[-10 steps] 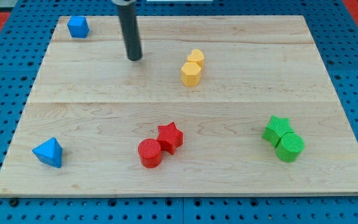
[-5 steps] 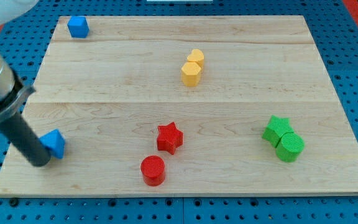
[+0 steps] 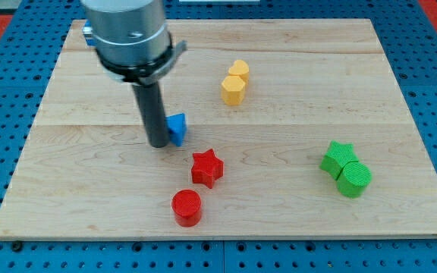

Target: Move the blue triangle to the yellow heart

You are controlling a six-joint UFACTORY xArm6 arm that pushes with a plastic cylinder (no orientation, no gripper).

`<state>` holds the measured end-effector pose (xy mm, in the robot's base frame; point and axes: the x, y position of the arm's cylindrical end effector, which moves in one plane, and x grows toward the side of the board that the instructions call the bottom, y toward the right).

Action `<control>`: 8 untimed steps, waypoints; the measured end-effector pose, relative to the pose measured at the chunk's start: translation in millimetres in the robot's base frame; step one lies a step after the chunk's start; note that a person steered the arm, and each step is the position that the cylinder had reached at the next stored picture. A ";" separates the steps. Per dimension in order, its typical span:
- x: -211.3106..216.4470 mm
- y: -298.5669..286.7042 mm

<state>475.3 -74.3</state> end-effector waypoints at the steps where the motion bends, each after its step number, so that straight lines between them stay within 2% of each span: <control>1: -18.0 33.8; 2: -35.1 81.8; 3: -61.3 82.8; 4: -70.3 14.4; 5: -32.2 44.2; 6: -49.6 -34.6; 7: -91.0 -29.0; 8: -136.8 10.4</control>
<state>338.5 -63.9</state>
